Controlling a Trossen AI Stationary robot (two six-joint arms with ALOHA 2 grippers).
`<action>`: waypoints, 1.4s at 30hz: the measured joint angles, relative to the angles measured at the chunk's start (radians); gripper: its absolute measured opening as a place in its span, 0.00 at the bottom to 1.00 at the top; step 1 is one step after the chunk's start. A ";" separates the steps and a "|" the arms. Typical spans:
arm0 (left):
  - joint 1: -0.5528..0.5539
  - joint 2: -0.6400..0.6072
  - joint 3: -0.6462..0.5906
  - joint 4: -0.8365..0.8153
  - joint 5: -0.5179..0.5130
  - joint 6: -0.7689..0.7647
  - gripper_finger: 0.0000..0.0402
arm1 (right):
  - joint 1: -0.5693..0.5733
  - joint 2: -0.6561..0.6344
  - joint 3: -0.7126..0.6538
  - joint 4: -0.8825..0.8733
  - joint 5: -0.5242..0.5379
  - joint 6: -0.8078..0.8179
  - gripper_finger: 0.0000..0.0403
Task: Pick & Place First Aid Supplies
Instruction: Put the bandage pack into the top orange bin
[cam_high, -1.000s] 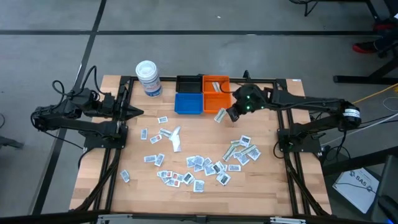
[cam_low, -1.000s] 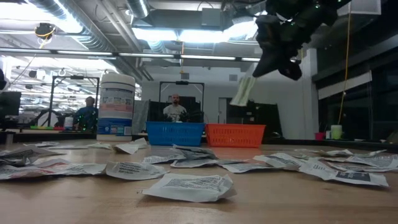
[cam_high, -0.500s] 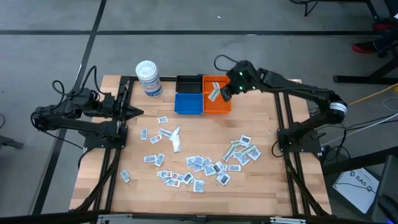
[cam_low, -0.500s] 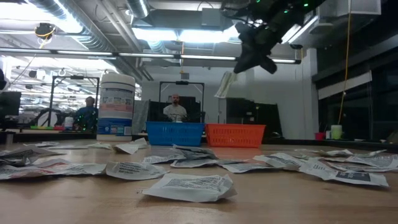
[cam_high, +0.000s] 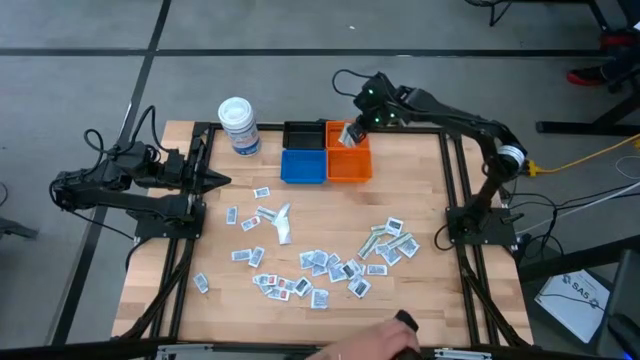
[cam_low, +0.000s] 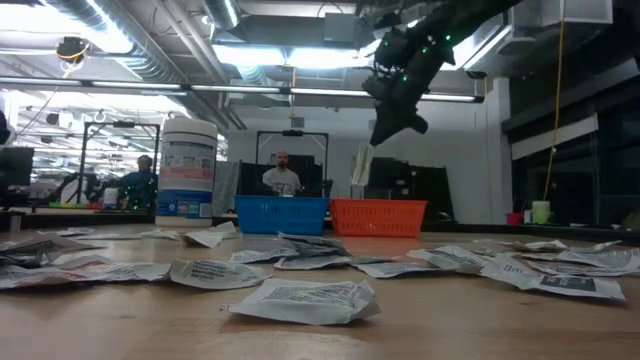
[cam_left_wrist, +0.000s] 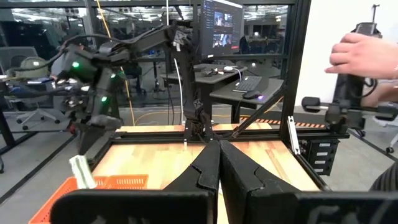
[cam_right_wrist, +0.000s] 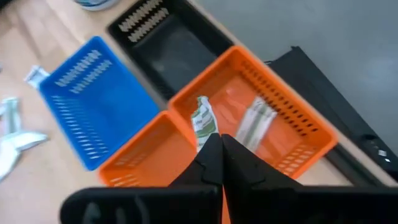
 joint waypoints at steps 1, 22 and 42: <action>0.000 0.000 0.000 0.000 0.000 0.000 0.01 | -0.008 0.009 0.004 0.000 0.000 -0.010 0.00; 0.000 0.000 0.000 0.000 0.000 0.000 0.01 | -0.090 0.148 0.005 -0.035 -0.001 -0.211 0.00; 0.000 0.000 0.000 0.000 0.000 0.000 0.01 | -0.090 0.159 0.005 -0.030 -0.052 -0.259 0.24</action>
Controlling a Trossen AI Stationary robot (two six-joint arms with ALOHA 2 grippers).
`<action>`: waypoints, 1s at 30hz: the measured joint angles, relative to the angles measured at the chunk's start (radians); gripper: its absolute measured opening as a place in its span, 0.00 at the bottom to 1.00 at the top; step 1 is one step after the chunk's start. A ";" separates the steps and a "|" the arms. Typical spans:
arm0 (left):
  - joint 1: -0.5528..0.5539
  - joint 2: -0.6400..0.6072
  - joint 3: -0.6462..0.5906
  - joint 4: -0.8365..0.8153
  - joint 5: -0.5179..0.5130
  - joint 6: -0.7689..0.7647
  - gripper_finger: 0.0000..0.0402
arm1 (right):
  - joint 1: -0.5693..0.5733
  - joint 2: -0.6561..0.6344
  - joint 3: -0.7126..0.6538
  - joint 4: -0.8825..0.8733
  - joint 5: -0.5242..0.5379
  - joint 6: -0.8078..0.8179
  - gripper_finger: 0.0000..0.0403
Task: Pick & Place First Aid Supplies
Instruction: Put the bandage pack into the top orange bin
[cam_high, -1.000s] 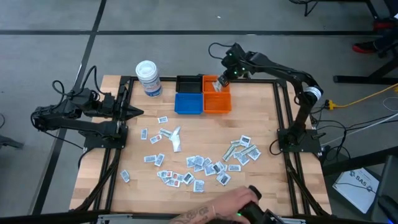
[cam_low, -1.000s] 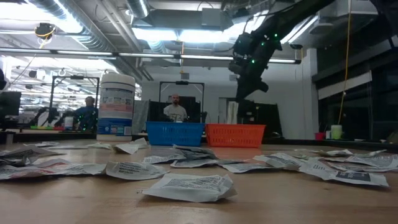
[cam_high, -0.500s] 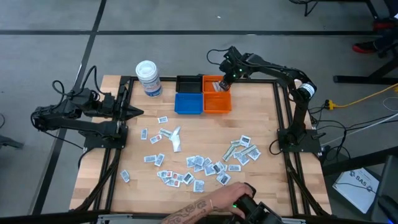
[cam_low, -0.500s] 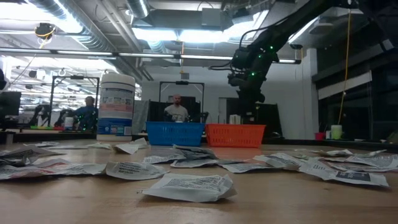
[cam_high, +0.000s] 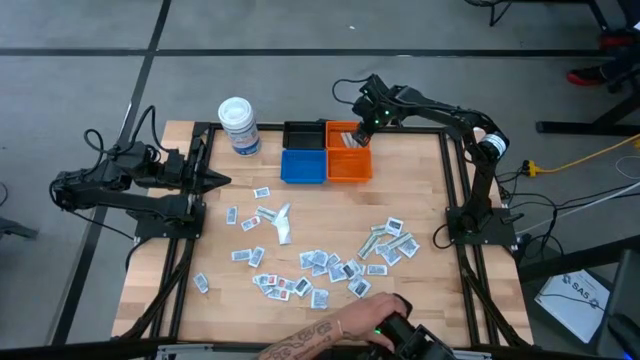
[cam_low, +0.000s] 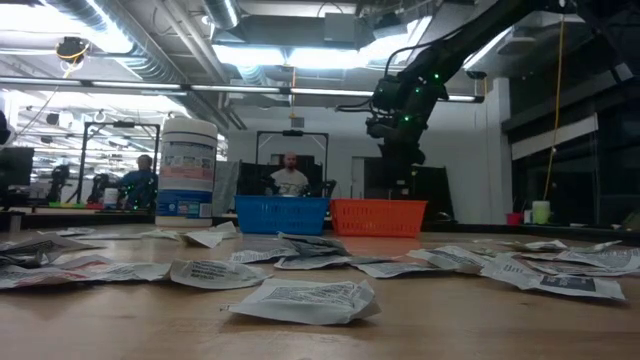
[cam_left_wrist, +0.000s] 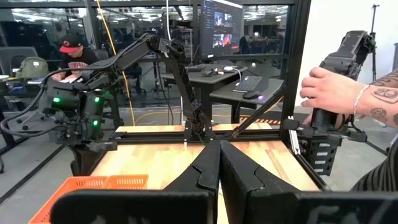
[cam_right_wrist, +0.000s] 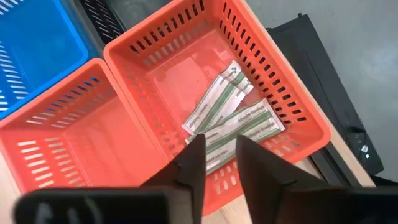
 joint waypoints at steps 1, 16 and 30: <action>0.000 0.000 0.000 0.000 0.000 0.000 0.01 | 0.000 0.000 0.000 0.000 0.000 0.012 0.26; 0.000 0.000 0.000 0.000 0.000 0.000 0.01 | 0.051 -0.079 0.000 -0.022 -0.002 0.246 0.36; 0.000 0.000 0.000 0.000 0.000 0.000 0.01 | 0.247 -0.229 0.000 -0.226 -0.001 0.366 0.36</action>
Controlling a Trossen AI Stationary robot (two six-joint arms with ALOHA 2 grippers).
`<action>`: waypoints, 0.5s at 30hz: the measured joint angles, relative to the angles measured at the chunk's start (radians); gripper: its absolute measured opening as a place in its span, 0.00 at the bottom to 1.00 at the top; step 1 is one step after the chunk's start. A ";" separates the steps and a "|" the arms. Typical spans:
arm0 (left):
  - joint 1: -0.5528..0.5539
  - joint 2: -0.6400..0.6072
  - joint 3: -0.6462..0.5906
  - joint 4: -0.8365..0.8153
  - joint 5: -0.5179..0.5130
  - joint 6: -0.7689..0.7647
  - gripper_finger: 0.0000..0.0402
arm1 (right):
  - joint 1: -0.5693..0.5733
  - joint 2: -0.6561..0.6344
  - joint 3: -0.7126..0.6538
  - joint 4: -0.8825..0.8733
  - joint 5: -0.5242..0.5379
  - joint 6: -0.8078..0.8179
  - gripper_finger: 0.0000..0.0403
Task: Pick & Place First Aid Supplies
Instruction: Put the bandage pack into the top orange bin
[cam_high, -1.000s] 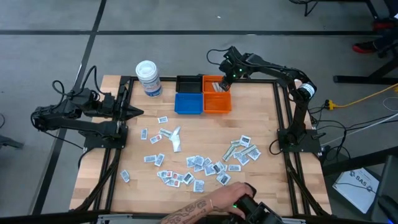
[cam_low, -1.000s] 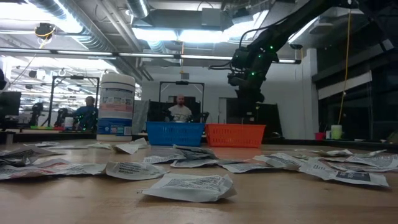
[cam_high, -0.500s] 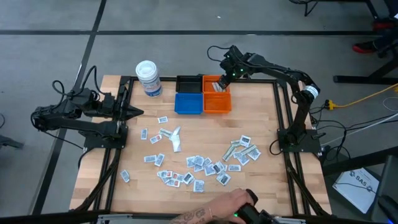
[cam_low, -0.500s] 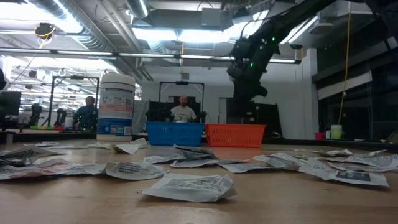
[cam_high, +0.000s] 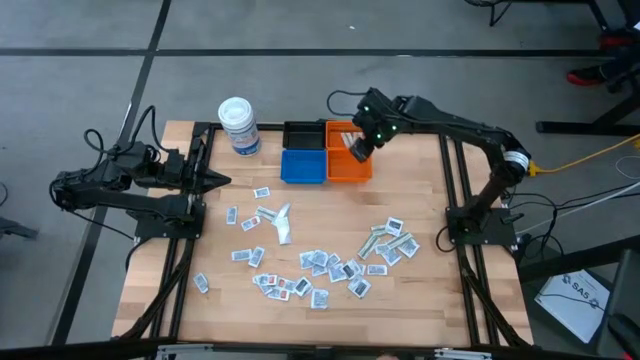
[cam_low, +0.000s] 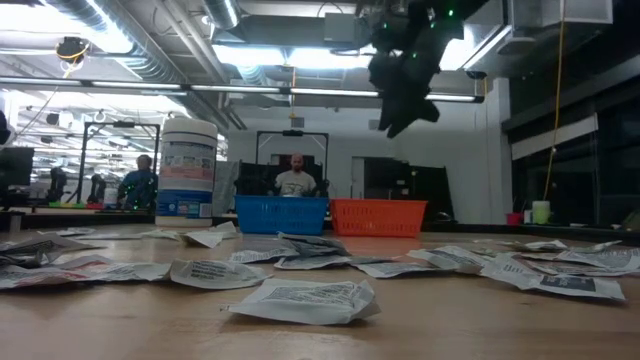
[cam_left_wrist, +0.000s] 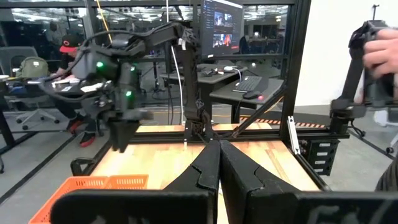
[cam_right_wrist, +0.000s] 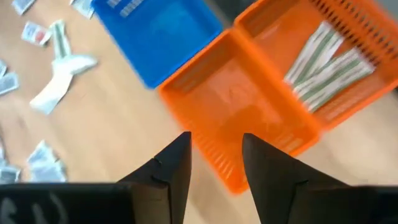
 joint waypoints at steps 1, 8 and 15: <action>0.000 0.000 0.000 0.000 0.000 0.000 0.01 | 0.017 -0.007 0.000 -0.016 0.000 0.018 0.36; 0.000 0.000 0.000 0.000 0.000 0.000 0.01 | 0.142 -0.059 0.000 -0.161 -0.001 0.107 0.36; 0.000 0.000 0.000 0.000 0.000 0.000 0.01 | 0.280 -0.160 -0.119 -0.210 0.000 0.193 0.36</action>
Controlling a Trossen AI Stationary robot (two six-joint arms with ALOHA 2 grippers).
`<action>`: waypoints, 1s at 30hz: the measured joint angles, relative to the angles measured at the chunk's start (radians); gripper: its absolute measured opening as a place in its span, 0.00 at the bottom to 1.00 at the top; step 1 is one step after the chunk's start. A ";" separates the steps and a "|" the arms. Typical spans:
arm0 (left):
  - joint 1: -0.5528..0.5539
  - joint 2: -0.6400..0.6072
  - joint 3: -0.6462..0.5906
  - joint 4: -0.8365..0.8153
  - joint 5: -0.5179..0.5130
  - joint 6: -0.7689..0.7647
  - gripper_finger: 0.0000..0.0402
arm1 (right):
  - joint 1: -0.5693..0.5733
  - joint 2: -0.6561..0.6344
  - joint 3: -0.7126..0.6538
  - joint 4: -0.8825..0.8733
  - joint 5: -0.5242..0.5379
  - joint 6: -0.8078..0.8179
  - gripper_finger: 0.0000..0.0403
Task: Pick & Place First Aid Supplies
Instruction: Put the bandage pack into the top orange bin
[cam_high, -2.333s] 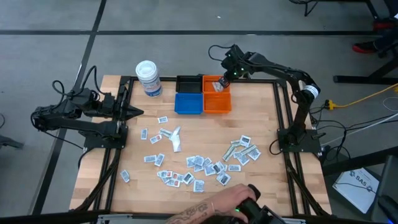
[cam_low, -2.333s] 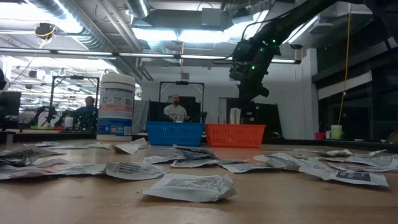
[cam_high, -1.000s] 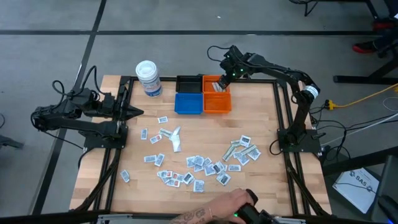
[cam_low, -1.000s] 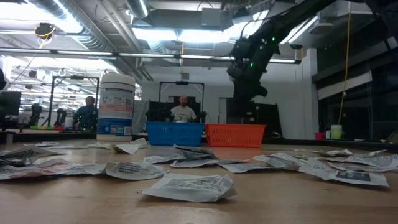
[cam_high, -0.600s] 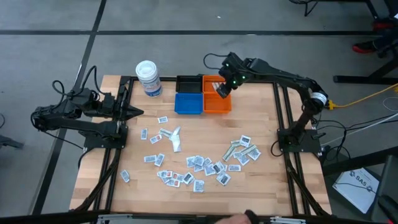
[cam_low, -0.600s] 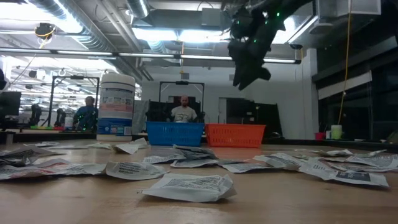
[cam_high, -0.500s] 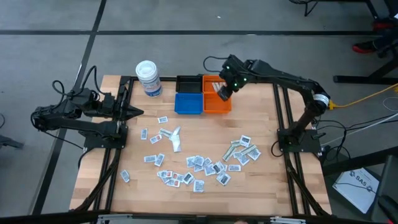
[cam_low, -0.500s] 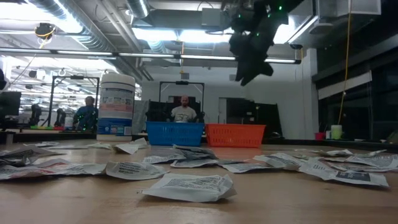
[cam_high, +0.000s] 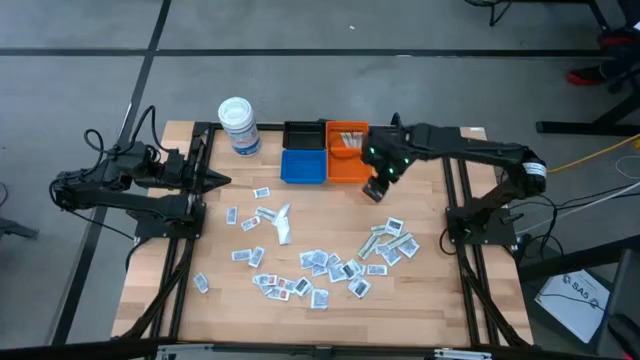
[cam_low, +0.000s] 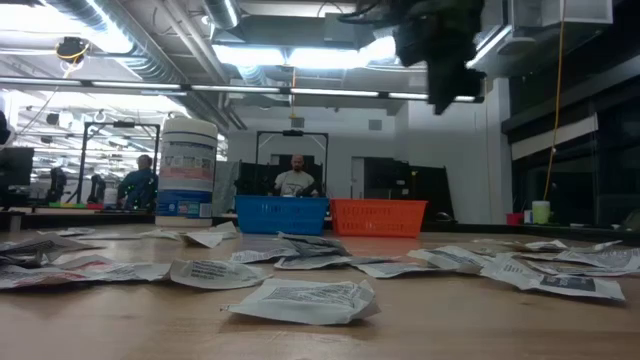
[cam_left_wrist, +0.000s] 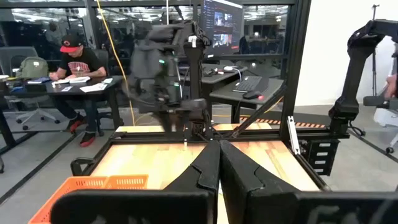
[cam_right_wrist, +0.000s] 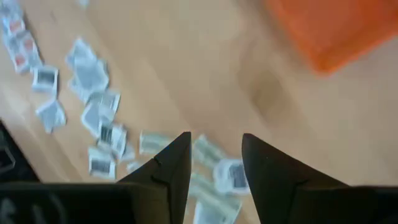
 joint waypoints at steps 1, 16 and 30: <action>0.000 0.000 0.000 0.000 0.000 0.000 0.01 | 0.021 -0.019 -0.030 0.000 0.000 0.026 0.36; 0.000 0.000 0.000 0.000 0.000 0.000 0.01 | 0.235 -0.244 -0.466 0.018 0.000 0.479 0.36; 0.000 0.000 0.000 0.000 0.000 0.001 0.01 | 0.246 -0.326 -0.758 0.224 -0.012 0.685 0.36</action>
